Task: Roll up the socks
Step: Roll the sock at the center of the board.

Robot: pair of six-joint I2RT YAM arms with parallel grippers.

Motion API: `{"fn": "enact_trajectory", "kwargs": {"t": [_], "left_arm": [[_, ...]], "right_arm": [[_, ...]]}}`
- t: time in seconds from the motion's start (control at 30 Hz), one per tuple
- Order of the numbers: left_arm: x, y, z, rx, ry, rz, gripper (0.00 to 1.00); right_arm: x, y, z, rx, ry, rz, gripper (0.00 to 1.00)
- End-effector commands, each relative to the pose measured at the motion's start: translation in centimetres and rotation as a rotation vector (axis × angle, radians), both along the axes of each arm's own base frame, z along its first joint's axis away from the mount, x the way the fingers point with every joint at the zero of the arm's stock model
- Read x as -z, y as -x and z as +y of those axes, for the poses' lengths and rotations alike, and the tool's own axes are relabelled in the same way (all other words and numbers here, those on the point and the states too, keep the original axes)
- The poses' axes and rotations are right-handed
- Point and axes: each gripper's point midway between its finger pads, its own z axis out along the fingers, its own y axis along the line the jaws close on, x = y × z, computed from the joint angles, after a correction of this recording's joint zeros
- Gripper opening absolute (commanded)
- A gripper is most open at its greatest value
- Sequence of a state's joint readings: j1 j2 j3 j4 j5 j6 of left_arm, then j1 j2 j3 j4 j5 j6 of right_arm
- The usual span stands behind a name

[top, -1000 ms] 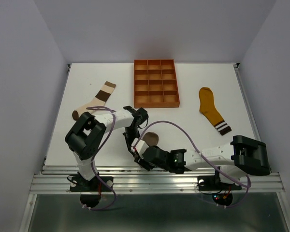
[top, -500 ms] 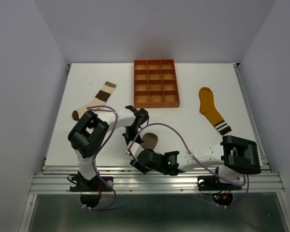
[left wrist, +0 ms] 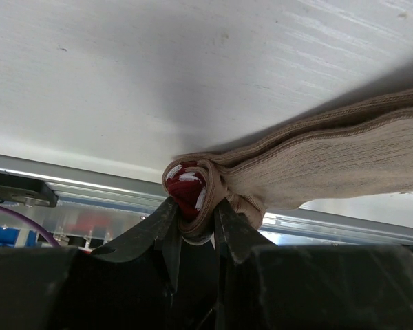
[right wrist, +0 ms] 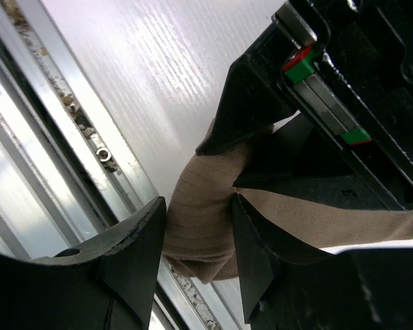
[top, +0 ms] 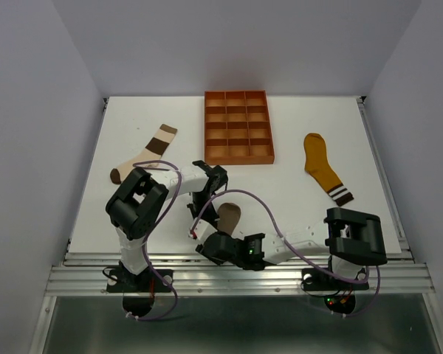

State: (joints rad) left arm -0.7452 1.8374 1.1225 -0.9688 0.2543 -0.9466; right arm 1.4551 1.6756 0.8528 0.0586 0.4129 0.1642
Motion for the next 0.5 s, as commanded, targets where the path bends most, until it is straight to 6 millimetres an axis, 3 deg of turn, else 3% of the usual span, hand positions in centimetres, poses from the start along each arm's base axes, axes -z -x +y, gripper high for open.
{"fn": "enact_trajectory", "kwargs": {"t": [0.0, 0.07, 0.3, 0.37, 0.43, 0.47], "left_arm": [[0.4, 0.1, 0.4, -0.003, -0.044, -0.003, 0.0], [0.4, 0.1, 0.4, -0.009, -0.041, -0.003, 0.0], [0.4, -0.5, -0.2, -0.002, -0.001, -0.031, 0.0], [0.0, -1.0, -0.5, 0.004, 0.024, -0.059, 0.02], [-0.3, -1.8, -0.7, 0.008, 0.045, -0.095, 0.12], [-0.7, -2.5, -0.8, 0.009, 0.053, -0.131, 0.26]], "right_arm": [[0.1, -0.7, 0.5, 0.064, 0.005, -0.031, 0.47], [0.6, -0.8, 0.2, 0.073, 0.021, -0.032, 0.45], [1.0, -1.1, -0.3, 0.111, 0.029, -0.033, 0.06], [1.1, -0.5, -0.2, 0.089, 0.025, -0.004, 0.01], [1.5, -0.4, -0.4, 0.079, 0.025, 0.028, 0.01], [1.7, 0.4, -0.2, 0.055, 0.017, 0.069, 0.01]]}}
